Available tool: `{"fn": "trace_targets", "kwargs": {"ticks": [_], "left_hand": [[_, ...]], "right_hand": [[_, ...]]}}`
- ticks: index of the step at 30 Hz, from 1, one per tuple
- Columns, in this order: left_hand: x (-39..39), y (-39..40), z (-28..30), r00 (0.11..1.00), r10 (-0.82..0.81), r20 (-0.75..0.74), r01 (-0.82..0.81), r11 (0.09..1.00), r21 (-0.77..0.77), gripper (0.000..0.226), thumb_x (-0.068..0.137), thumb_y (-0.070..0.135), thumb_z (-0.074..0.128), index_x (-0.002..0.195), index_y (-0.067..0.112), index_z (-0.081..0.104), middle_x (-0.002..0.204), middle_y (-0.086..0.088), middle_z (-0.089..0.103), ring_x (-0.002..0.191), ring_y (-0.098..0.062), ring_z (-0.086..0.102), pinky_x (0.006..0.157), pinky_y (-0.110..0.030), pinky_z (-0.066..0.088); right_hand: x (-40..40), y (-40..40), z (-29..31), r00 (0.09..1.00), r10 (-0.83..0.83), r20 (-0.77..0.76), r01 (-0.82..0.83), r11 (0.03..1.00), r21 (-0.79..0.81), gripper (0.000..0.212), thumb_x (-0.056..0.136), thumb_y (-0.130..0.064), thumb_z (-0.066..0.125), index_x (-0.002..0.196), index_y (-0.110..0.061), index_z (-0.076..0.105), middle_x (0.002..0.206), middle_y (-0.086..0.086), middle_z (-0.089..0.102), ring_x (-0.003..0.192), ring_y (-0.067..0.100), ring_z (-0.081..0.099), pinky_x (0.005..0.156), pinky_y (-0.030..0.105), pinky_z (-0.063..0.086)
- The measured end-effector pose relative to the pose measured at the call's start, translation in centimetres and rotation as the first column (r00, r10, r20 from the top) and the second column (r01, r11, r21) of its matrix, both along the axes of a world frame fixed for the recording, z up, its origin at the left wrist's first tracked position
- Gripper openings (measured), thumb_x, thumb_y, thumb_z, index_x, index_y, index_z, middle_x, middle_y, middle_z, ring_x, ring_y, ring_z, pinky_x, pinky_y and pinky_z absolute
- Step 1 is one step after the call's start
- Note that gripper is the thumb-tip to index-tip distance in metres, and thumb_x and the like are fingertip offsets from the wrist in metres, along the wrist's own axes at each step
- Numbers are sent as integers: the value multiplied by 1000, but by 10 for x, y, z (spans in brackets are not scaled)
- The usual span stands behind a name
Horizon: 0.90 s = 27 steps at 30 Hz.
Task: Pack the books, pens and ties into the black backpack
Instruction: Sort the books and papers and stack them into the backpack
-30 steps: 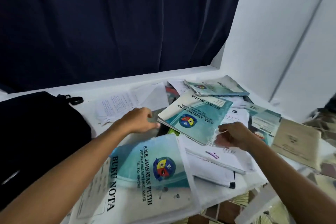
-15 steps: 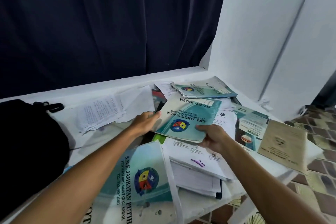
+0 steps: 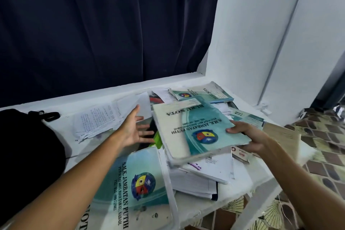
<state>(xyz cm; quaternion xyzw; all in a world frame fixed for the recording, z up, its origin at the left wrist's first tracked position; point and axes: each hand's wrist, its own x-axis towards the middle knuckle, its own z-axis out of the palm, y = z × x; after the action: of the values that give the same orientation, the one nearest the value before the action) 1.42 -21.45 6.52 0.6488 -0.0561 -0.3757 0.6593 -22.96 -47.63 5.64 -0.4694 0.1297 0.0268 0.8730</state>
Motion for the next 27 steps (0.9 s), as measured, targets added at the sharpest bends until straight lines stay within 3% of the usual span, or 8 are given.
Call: {"fn": "trace_targets", "kwargs": {"ticks": [3,5,8,11,15,18,23,27], "left_hand": [[3,6,0,902,31,431,-74,994,83,90,77,85,39,135,17,44,142,-10,46,128,-29,45,110,-55,34],[11,19,13,788,-120,605,-11,978,208,105,71,92,37,146,18,38,151,-6,41,134,-25,42,115,-51,26],[19,59,35,798,-403,448,186,872,453,101,50,99,48,124,31,59,133,1,58,121,-25,54,111,-51,29],[23,74,32,844,-459,278,341,858,383,108,30,81,80,120,25,59,117,-18,67,95,-31,65,83,-44,51],[17,101,8,930,-282,237,209,934,290,97,42,38,98,124,16,51,109,-16,73,99,-34,69,89,-52,55],[9,141,-4,968,-144,205,100,973,208,62,67,11,78,123,8,50,105,-17,74,91,-33,73,73,-46,60],[-1,195,-12,986,7,169,-38,982,183,34,82,-3,67,110,10,55,98,-17,75,80,-28,74,65,-43,62],[-10,229,-21,975,92,201,-147,949,280,33,84,-1,71,111,10,55,97,-12,76,84,-26,74,70,-43,61]], "right_hand": [[-5,-1,10,983,182,-28,-184,979,-92,86,62,-2,85,137,1,44,134,28,53,107,41,64,75,45,60],[2,1,17,960,271,-76,-281,937,-206,88,58,-7,90,135,-1,47,129,25,59,102,39,66,72,42,60],[25,23,36,887,433,-160,-462,825,-325,80,58,-12,90,128,-3,53,119,19,67,97,34,70,69,39,60],[44,30,42,823,517,-235,-566,723,-396,78,57,-16,91,126,-6,55,115,15,69,97,30,70,71,38,59],[70,43,41,769,578,-272,-635,648,-421,79,60,-18,89,129,-6,54,116,13,69,99,28,70,76,38,59],[96,69,42,758,589,-280,-647,623,-441,72,59,-14,88,125,-6,59,113,14,71,94,27,71,72,35,59],[129,102,29,775,554,-304,-630,640,-440,79,46,-27,97,114,-4,65,106,16,73,87,26,73,67,32,59],[152,126,15,809,471,-351,-587,640,-495,91,39,-32,98,117,0,63,108,18,72,89,27,73,68,32,59]]}}
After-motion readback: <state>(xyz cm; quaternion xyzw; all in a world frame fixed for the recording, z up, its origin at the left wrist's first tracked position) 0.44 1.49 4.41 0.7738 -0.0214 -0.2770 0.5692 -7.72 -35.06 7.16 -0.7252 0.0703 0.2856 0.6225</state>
